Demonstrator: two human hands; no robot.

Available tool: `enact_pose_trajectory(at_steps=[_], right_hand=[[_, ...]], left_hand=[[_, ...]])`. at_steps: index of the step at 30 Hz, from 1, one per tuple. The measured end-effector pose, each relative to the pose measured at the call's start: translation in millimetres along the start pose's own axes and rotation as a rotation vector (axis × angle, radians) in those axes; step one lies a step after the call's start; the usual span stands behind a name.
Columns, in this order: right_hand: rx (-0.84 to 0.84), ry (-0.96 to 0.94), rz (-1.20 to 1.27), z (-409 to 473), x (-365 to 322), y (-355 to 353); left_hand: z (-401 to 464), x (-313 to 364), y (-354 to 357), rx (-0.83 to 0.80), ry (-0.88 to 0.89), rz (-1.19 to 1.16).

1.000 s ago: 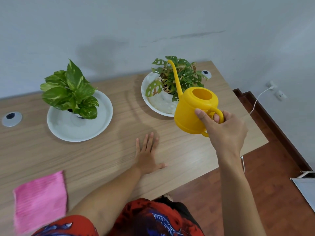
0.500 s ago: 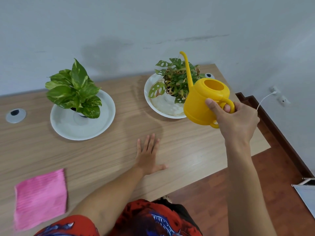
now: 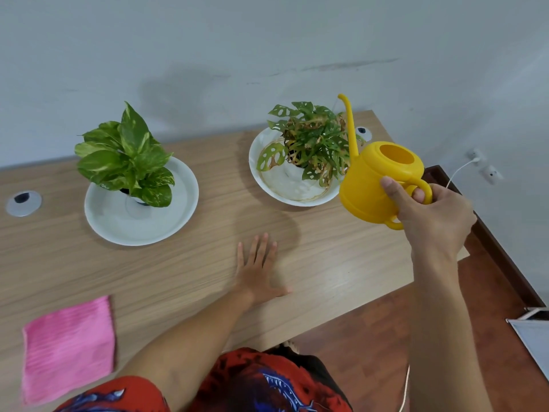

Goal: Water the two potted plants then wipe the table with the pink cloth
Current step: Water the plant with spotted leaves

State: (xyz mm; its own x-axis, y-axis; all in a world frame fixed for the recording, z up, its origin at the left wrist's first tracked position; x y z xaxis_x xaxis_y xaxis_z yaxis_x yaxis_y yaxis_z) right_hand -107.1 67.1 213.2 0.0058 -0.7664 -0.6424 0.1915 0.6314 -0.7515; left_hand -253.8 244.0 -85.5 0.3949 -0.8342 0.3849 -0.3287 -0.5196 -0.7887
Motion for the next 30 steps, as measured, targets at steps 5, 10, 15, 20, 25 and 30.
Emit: enact_pose_trajectory(at_steps=[5, 10, 15, 20, 25, 30], right_hand=[[0.017, 0.026, -0.02, -5.2, 13.3, -7.1], [0.019, 0.026, -0.015, -14.2, 26.9, -13.7], [-0.006, 0.032, -0.027, -26.5, 32.2, -21.9], [0.0, 0.039, -0.029, -37.9, 39.2, -23.5], [-0.014, 0.012, -0.019, -48.0, 39.0, -26.7], [-0.046, 0.001, -0.028, -55.3, 35.7, -24.3]], left_hand=[[-1.9, 0.2, -1.3, -0.006, 0.002, 0.02], [-3.0, 0.6, -1.9, -0.004, 0.0, 0.02], [-4.1, 0.5, -3.3, -0.006, 0.005, 0.016], [-5.0, 1.7, -4.5, -0.019, 0.001, 0.019], [-2.4, 1.2, -2.3, -0.015, 0.0, 0.016], [0.4, 0.0, -0.5, -0.028, -0.014, 0.021]])
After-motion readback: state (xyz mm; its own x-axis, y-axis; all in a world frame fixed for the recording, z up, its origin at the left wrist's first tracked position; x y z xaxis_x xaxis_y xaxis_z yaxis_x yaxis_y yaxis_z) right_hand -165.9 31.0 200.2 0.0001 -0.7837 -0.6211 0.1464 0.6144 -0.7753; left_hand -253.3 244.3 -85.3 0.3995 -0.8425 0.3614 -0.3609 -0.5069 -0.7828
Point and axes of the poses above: each hand's wrist, its own z-axis towards the middle knuckle, its own y-axis out of the palm, x = y × z, the point moved 4 cm from there along z, towards the middle knuckle, and after that the axes turned 8 degrees about -z, right-handed, at the moved point
